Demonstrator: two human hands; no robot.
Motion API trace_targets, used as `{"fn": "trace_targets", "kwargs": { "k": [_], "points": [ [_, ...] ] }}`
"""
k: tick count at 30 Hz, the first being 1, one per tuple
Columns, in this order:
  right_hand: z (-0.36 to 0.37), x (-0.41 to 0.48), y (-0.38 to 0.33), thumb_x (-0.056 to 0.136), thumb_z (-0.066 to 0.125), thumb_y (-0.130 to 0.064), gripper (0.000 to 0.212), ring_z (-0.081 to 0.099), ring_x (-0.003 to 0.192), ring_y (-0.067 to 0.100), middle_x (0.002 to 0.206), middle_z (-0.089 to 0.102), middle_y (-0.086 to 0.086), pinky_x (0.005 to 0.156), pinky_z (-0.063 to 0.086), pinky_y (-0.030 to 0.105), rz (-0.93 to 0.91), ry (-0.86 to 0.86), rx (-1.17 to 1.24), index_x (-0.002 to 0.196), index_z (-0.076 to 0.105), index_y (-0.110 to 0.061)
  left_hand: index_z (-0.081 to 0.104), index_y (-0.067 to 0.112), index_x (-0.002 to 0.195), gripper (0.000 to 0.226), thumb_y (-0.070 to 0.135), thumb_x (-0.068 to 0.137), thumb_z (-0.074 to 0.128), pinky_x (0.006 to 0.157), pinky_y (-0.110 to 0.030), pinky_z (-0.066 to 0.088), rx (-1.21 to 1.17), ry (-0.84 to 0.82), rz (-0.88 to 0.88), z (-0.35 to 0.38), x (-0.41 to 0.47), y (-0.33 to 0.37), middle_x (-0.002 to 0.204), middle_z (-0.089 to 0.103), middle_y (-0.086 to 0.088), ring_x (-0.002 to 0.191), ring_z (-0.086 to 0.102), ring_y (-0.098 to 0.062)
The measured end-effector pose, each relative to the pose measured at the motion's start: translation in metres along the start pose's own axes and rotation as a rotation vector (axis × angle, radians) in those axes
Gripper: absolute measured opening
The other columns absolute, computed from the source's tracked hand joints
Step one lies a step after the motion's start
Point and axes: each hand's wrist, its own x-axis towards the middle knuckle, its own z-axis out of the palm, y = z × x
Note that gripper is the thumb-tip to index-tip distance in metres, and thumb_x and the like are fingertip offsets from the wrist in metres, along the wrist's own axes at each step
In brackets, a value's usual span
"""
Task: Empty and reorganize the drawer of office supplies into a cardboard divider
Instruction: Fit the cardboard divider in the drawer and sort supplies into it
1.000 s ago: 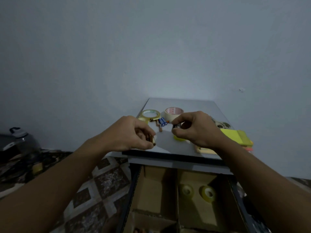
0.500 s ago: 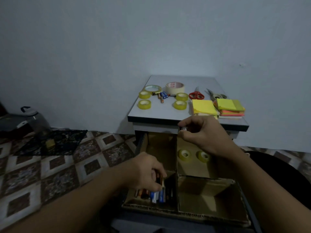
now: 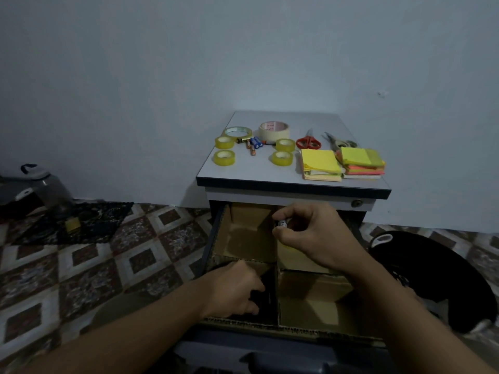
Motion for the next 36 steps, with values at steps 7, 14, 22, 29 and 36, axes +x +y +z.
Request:
{"fn": "trace_targets", "kwargs": {
  "k": [7,14,22,29,36],
  "points": [
    [0.002,-0.01,0.004,0.085,0.075,-0.024,0.021,0.06,0.064,-0.009,0.075,0.063,-0.014,0.057,0.045,0.009,-0.004,0.003,-0.037,0.105,0.072,-0.02,0.071,0.019,0.111,0.022,0.03,0.093,0.066,0.069,-0.016,0.057,-0.188,0.081,-0.17,-0.035,-0.013,0.004,0.092,0.07,0.009,0.079,0.066,0.006],
    [0.028,-0.019,-0.001,0.087,0.071,-0.03,0.028,0.064,0.082,-0.004,0.097,0.064,-0.013,0.069,0.056,0.017,0.054,-0.186,-0.092,0.114,0.065,-0.027,0.077,0.018,0.096,0.015,0.023,0.093,0.064,0.066,-0.022,0.055,-0.195,0.454,-0.291,-0.083,-0.043,-0.033,0.081,0.07,0.014,0.075,0.065,0.0],
    [0.096,-0.014,0.005,0.087,0.069,-0.025,0.021,0.067,0.082,0.015,0.098,0.068,0.002,0.07,0.061,0.035,0.0,-0.472,-0.414,0.106,0.064,-0.018,0.069,0.039,0.085,0.014,0.03,0.092,0.061,0.069,-0.041,0.057,-0.25,0.514,-0.432,-0.078,-0.06,-0.061,0.08,0.074,-0.004,0.073,0.067,-0.027],
    [0.115,-0.008,0.009,0.09,0.064,-0.016,0.025,0.064,0.099,0.027,0.11,0.064,0.012,0.083,0.058,0.042,-0.031,-0.62,-0.691,0.114,0.061,-0.01,0.076,0.021,0.092,0.014,0.018,0.095,0.063,0.059,-0.004,0.041,-0.288,0.48,-0.436,-0.076,-0.057,-0.056,0.076,0.066,0.018,0.07,0.06,0.012],
    [0.112,-0.006,0.01,0.093,0.06,-0.008,0.02,0.064,0.103,0.032,0.113,0.062,0.017,0.082,0.058,0.045,-0.082,-0.663,-0.767,0.112,0.062,-0.004,0.078,0.018,0.088,0.016,0.018,0.095,0.064,0.06,-0.005,0.043,-0.329,0.479,-0.444,-0.078,-0.057,-0.056,0.072,0.069,0.02,0.071,0.061,0.01]
  ]
}}
